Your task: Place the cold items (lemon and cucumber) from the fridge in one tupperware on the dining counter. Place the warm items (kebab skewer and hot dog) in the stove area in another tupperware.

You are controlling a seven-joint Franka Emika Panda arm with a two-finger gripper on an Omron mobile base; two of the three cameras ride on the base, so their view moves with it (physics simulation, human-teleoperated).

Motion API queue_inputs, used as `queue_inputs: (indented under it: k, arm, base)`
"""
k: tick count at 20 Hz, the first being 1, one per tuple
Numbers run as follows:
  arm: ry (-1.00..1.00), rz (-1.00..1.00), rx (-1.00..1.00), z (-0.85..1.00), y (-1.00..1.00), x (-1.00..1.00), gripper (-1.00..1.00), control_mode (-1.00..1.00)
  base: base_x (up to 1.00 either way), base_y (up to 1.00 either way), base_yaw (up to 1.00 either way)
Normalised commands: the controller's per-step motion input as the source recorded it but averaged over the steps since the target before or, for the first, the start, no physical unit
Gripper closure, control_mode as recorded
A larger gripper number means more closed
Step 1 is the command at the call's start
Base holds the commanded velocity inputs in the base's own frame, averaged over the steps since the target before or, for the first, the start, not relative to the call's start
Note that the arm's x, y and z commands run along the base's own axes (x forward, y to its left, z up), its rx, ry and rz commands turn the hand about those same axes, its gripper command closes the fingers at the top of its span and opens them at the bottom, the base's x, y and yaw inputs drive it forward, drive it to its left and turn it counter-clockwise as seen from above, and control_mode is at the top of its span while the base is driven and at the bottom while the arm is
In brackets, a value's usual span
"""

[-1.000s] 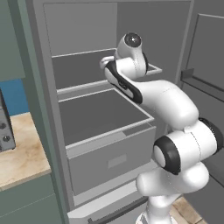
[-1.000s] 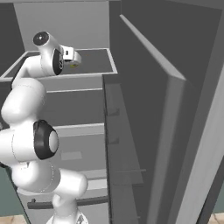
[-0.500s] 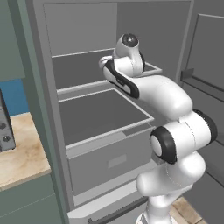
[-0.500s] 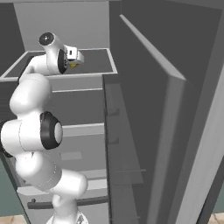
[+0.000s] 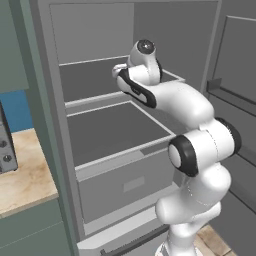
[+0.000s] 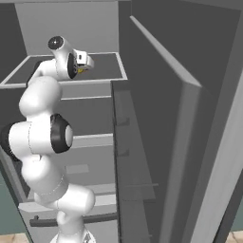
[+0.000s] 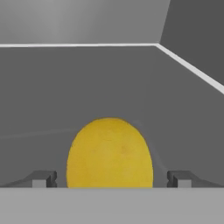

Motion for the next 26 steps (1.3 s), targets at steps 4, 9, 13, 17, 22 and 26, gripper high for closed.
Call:
queue_inputs:
  k: [4,9,13,17,22,26]
  arm:
    - [0.0,0.0,-0.01,-0.14,0.0,0.13,1.0,-1.0]
    - [0.0,0.0,-0.05,-0.2,0.04,0.05,1.0,-1.0]
    - [-0.02,0.0,-0.01,-0.13,0.06,0.0,1.0,-1.0]
    - [-0.15,0.0,-0.01,-0.06,0.04,-0.35,1.0,-1.0]
    - [-0.33,0.01,-0.03,-0.07,0.01,-0.86,1.0,-1.0]
    - [-0.15,0.0,0.01,0.21,0.0,-0.92,1.0,-1.0]
  base:
    - [0.0,0.0,0.0]
    - [0.0,0.0,0.0]
    - [0.0,0.0,0.0]
    - [0.0,0.0,0.0]
    - [0.0,0.0,0.0]
    - [0.0,0.0,0.0]
